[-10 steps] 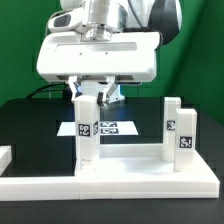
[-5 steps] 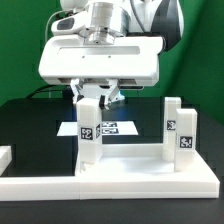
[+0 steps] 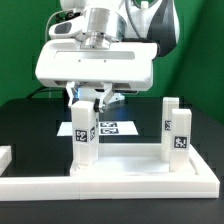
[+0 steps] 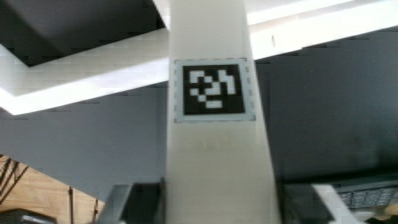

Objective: Assemble desk

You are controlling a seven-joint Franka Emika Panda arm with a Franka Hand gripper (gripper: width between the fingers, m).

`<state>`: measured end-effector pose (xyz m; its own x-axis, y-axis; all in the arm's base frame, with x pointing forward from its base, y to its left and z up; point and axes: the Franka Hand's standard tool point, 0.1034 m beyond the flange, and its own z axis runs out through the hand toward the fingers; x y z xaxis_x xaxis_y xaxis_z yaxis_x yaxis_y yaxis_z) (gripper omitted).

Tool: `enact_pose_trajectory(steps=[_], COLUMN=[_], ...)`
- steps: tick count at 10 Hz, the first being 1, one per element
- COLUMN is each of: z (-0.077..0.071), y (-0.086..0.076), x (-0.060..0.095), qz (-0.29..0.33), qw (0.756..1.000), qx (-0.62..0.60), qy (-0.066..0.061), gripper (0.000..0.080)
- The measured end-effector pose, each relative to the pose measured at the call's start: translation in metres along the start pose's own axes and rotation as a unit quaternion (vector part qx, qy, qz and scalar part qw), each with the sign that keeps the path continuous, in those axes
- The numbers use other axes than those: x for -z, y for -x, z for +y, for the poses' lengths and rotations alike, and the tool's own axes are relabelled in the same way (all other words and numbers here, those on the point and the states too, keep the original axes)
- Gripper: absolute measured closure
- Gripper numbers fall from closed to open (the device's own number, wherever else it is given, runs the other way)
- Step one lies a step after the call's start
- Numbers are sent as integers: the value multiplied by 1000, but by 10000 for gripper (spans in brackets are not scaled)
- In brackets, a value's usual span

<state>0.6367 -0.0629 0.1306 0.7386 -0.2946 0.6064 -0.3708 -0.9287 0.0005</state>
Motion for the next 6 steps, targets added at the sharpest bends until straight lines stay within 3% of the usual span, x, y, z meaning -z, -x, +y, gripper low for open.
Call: enact_pose_trajectory(steps=[3,6], z=[-7,-7], y=[-2,-4], x=[-3,-4], qz=[50,45], qw=[999,999], qx=[2,3], qy=[8,8], gripper=[508,508])
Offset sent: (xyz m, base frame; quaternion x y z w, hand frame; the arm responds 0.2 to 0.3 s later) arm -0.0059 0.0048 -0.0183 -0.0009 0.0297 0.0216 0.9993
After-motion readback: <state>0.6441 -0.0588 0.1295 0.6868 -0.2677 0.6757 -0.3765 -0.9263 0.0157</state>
